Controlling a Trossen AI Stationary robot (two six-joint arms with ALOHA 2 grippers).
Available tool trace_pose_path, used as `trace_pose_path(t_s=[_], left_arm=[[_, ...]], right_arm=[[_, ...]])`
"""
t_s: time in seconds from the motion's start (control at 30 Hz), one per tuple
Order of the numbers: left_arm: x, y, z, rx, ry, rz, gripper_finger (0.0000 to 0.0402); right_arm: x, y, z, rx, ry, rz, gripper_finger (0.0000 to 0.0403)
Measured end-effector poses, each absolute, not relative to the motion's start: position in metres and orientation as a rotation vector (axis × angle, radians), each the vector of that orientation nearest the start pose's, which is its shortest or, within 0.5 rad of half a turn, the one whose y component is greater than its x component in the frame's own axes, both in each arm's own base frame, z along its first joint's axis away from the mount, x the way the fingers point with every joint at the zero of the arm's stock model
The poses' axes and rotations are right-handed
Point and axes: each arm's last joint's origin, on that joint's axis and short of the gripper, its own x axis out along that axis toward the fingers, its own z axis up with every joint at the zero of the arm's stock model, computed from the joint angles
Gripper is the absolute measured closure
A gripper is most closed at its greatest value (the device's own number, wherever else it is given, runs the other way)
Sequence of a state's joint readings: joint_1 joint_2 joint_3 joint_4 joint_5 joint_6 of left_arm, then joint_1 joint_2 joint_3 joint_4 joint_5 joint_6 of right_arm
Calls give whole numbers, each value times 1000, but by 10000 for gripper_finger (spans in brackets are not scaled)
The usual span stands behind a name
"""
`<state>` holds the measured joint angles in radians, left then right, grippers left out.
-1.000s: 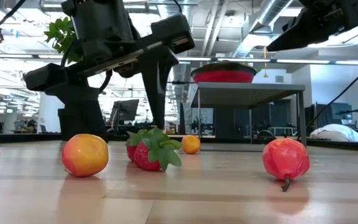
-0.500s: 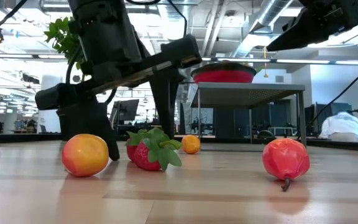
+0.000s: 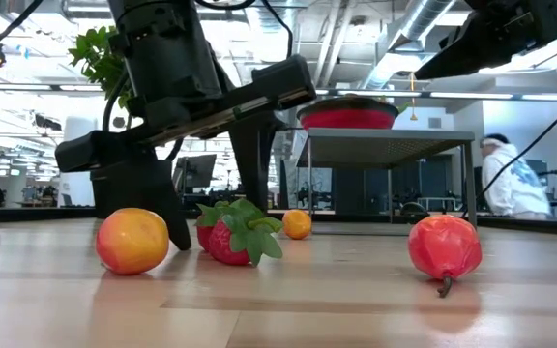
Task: Pick & Place Fruit
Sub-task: Put the strawberry into the red colander on the shelf
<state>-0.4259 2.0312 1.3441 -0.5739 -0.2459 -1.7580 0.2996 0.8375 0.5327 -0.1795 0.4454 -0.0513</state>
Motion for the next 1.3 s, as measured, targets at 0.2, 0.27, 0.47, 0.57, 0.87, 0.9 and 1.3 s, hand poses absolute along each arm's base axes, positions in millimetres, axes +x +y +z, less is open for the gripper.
trace_pose_path(t_s=[0.2, 0.27, 0.47, 0.57, 0.87, 0.9, 1.3], left_arm=[[362, -157, 139, -1121, 938, 862, 186], [362, -157, 139, -1122, 939, 861, 208], [362, -157, 139, -1126, 938, 857, 262], [362, -157, 139, -1124, 939, 859, 276], [361, -157, 138, -1117, 941, 864, 294], [361, -157, 138, -1116, 942, 863, 296], [361, -157, 139, -1104, 944, 854, 316]], right_arm=[[174, 41, 240, -227, 455, -131, 403], [174, 41, 240, -227, 455, -131, 403], [174, 41, 240, -227, 455, -131, 403], [174, 41, 240, -227, 455, -131, 403], [174, 41, 240, -227, 455, -131, 403], [174, 41, 240, -227, 455, -131, 403], [174, 41, 240, -227, 455, -131, 403]])
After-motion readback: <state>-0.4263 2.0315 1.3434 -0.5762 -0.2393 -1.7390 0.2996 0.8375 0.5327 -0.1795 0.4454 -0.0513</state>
